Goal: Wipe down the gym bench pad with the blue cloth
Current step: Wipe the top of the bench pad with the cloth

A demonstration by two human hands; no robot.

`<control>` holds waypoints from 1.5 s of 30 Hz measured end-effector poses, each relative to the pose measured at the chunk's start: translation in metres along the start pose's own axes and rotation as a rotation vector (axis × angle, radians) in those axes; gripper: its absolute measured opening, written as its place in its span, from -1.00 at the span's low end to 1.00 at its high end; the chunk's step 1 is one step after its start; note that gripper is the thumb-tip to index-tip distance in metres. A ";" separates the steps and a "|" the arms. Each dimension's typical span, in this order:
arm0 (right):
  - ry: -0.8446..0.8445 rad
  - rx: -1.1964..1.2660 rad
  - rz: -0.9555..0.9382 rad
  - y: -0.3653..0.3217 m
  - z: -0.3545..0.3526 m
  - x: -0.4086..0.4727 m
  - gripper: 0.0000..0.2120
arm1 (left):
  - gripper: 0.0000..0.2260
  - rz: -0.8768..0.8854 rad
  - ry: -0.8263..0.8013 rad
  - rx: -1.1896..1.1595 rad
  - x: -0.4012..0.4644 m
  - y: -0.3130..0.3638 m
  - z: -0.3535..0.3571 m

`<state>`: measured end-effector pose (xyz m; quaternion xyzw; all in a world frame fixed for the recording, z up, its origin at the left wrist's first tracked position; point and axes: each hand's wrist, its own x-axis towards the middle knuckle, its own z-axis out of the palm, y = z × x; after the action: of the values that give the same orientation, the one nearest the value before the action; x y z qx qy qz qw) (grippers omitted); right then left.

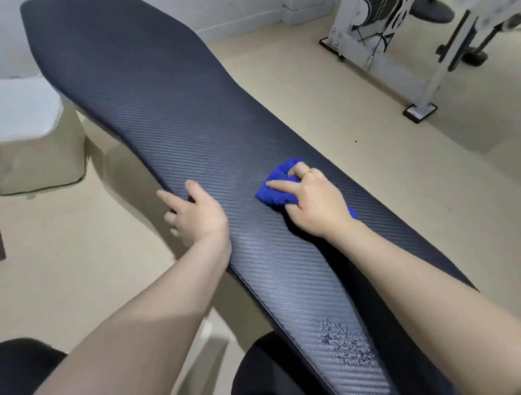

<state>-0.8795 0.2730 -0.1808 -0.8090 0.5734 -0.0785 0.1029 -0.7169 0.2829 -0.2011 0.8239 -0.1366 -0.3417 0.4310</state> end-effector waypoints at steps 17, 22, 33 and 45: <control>0.070 -0.030 0.121 -0.048 0.008 -0.058 -0.56 | -0.43 -0.218 -0.494 -0.291 -0.040 -0.027 -0.045; -0.074 0.084 -0.297 -0.047 0.016 -0.107 -0.56 | -0.41 -0.298 -0.446 -0.222 -0.067 -0.024 -0.031; 0.180 0.056 0.120 -0.003 0.004 -0.106 -0.53 | -0.39 -0.201 -0.279 -0.121 -0.069 -0.028 -0.020; 0.257 -0.003 0.435 0.045 -0.005 -0.059 -0.58 | -0.52 0.208 -0.193 0.265 -0.085 -0.043 -0.013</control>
<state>-0.9417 0.3142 -0.1885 -0.6503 0.7424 -0.1556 0.0423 -0.7731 0.3608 -0.1927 0.8183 -0.3054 -0.3520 0.3365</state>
